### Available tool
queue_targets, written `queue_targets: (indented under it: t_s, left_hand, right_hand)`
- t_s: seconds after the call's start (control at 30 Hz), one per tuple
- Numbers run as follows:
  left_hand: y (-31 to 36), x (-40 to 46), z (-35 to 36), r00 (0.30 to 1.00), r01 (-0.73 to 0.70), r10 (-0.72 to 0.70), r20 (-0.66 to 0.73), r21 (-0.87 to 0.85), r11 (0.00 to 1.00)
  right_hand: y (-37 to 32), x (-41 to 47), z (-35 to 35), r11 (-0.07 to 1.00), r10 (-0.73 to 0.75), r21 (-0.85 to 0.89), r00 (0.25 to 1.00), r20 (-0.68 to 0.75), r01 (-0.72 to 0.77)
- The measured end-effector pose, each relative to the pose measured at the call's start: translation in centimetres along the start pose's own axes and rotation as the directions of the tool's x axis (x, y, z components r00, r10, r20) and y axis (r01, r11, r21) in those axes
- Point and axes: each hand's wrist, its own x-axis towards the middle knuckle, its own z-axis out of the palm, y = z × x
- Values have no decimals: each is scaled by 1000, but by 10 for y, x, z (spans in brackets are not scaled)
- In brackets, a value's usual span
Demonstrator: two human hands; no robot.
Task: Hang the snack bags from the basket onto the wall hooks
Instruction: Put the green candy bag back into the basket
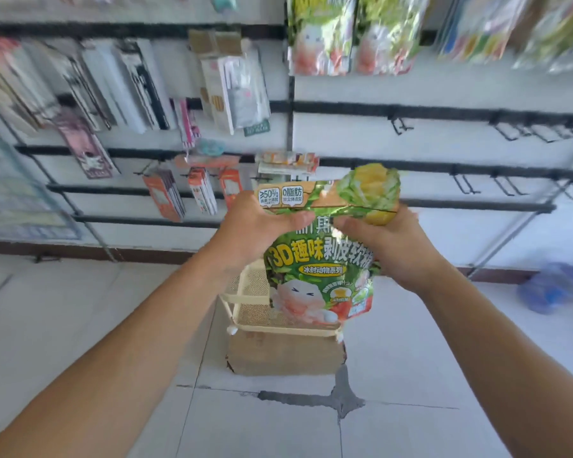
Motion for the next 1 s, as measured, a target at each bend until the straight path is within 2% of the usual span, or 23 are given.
queue_targets:
  t_s: [0.13,0.27,0.33,0.43,0.63,0.83,1.0]
  left_hand:
    - [111,6,3,998,-22,24,-56,33,999]
    - [199,9,13,991,-31,42,-127,88,996]
    - [229,13,21,993,-65,75,-91,105,992]
    - [261,23,29,994,-97,98,-47,28,995]
    - [286,50,44,996,-67,72,53,-97,993]
    - [284,98,51,986,-78,86,142,-59,995]
    - [274,155,49,988,-104,107,114,-31,994]
  right_hand:
    - [-111,-13,-37,998,32,58,998,-49,-29]
    - [-180,-22,-74,999,-33,26,993,-112,36]
    - [-202,-24,-93,997,-67,19,989,-134,70]
    - [-228,-27,-116,993,-116,-1,984,-134,116]
    - [-249,-21,-158,990,-141,-51,977,-160,135]
    - [-251,9,-184,989,-139,-67,976,-164,130]
    - [-253,59,-195,994,-109,-48,983,-147,103]
